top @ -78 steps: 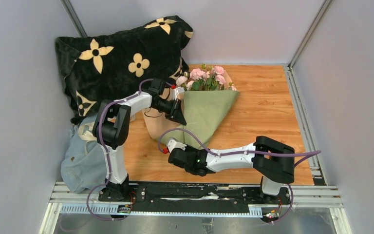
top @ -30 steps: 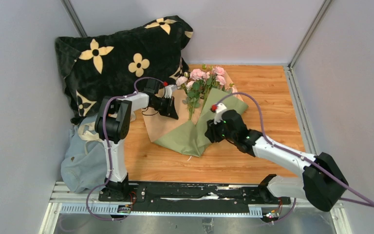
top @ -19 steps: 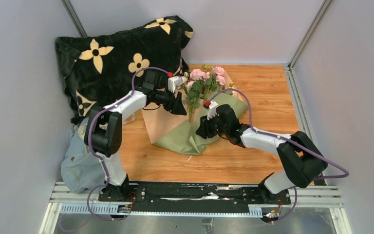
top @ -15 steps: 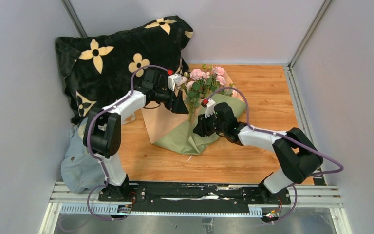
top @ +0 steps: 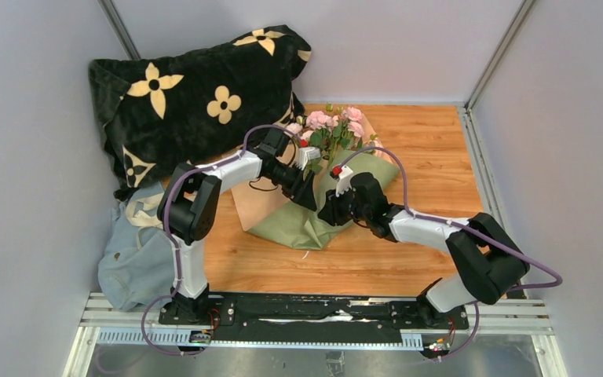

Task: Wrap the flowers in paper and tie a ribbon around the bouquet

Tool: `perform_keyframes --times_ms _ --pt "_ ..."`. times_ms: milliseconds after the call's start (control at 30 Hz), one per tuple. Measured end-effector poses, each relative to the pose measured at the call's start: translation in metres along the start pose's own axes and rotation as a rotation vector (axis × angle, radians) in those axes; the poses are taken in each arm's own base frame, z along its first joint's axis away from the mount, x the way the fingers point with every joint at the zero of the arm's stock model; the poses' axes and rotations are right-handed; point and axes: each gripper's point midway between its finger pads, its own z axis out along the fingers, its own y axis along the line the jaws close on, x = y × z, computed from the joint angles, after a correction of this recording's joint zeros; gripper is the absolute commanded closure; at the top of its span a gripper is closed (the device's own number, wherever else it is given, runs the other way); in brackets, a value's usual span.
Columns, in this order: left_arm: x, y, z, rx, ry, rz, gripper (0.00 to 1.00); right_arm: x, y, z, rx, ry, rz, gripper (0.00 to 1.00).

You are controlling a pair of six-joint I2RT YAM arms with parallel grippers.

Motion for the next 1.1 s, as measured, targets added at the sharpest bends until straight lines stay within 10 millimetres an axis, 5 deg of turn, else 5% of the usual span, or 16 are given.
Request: perform_keyframes --times_ms 133,200,267,300,533,767,933,1100 --pt "0.018 0.0 0.003 -0.016 0.05 -0.009 0.43 -0.001 -0.002 -0.001 0.012 -0.007 0.003 0.72" --pt "0.027 -0.004 0.008 -0.019 0.084 -0.007 0.63 -0.001 -0.002 -0.001 0.015 -0.007 0.004 0.72" --pt "0.033 -0.008 0.01 -0.017 0.107 -0.014 0.97 -0.002 -0.003 -0.001 0.019 -0.011 0.003 0.72" --pt "0.034 -0.009 0.011 -0.014 0.115 -0.008 1.0 -0.003 -0.003 -0.002 0.023 -0.014 0.003 0.72" --pt "0.044 -0.014 0.007 0.001 0.14 -0.026 1.0 -0.015 -0.006 -0.022 0.058 -0.036 0.001 0.64" --pt "0.07 0.014 -0.035 -0.108 -0.028 -0.182 1.0 -0.027 -0.036 -0.053 0.167 -0.065 0.014 0.58" --pt "0.09 0.026 -0.022 -0.103 -0.004 -0.279 1.0 -0.013 -0.045 -0.043 0.18 0.016 0.027 0.62" --pt "0.094 0.028 -0.016 -0.078 0.012 -0.31 1.0 -0.024 -0.037 -0.032 0.14 0.026 0.02 0.75"
